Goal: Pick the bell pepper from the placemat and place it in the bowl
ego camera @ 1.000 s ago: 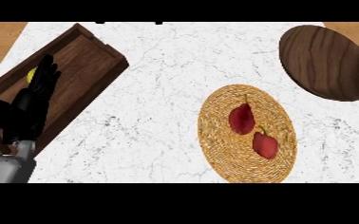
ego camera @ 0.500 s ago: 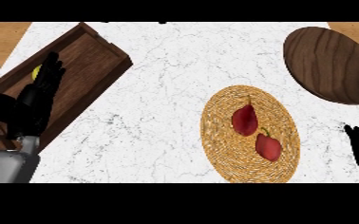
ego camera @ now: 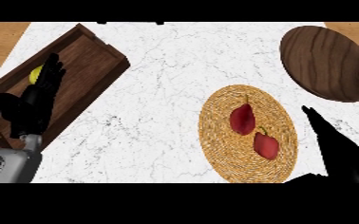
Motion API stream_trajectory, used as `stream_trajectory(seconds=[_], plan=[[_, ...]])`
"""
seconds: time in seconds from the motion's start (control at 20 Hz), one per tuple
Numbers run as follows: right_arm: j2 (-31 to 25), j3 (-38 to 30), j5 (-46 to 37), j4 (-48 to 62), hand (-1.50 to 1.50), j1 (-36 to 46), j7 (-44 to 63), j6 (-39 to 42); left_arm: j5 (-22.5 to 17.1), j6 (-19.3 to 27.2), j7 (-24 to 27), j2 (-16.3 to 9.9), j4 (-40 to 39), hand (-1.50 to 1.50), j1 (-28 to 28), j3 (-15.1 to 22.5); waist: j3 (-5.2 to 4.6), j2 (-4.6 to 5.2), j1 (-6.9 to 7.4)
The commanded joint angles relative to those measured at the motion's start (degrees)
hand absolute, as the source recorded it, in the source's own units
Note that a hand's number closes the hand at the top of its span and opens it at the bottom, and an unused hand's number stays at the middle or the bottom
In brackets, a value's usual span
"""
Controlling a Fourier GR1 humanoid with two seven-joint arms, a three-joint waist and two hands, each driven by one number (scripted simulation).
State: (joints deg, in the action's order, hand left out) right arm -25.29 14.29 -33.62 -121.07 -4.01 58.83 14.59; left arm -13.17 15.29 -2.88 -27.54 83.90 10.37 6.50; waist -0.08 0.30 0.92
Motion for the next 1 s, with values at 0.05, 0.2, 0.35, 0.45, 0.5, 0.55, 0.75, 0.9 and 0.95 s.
stream_trajectory(seconds=[0.05, 0.2, 0.35, 0.45, 0.5, 0.55, 0.75, 0.9, 0.95], plan=[[2.55, 2.57, 1.09, 4.25, -1.50, 5.10, 9.38, 7.00, -0.12, -0.70, -0.35, 0.58, 1.18, 0.00, -1.33, -1.32, 0.03, -0.24, -0.27], [3.18, 4.67, -6.21, 11.15, -1.50, 8.51, 5.31, 3.82, 1.60, -0.02, -2.43, 0.39, 1.46, 0.00, 0.71, -1.40, 0.06, -0.19, -0.38], [1.24, 5.25, -11.51, 7.10, -1.50, 4.09, 2.70, 2.49, 1.70, -0.30, -1.15, 1.80, 5.56, 0.00, -5.65, -1.27, 0.07, -0.42, -0.50], [2.11, 4.81, -13.83, 12.04, -1.50, 5.20, -1.58, 0.80, 2.31, -2.21, -0.70, 1.13, -0.53, 0.00, -0.21, -3.86, 0.07, -0.26, -0.95], [2.49, 3.69, -13.26, 10.73, -1.50, 4.93, -0.75, 2.88, 2.93, -2.59, 0.67, 2.27, -0.25, 0.00, -1.97, -4.07, 0.07, -0.30, -0.95], [5.42, 7.44, -17.25, 10.28, -1.50, 4.48, 2.05, 0.67, 2.19, -3.46, 0.32, 1.46, 4.10, 0.00, -5.38, -4.06, 0.07, -0.36, -0.71], [7.77, 5.44, -14.61, 8.90, -1.50, 3.27, 1.46, 4.94, 4.56, -2.81, -4.49, 3.12, 3.72, 0.00, -0.14, -4.71, 0.07, -0.34, -1.10], [14.12, 9.38, -18.39, 17.42, -1.50, 7.12, 2.94, 1.78, 5.97, -3.00, 0.09, 5.39, -0.06, 0.00, -1.48, -3.87, 0.05, -0.22, -0.92], [12.05, 6.72, -18.17, 16.72, -1.50, 3.49, -0.36, 0.49, 5.96, -4.02, -0.08, 5.15, 1.58, 0.00, -3.00, -4.96, 0.07, -0.30, -0.98]])
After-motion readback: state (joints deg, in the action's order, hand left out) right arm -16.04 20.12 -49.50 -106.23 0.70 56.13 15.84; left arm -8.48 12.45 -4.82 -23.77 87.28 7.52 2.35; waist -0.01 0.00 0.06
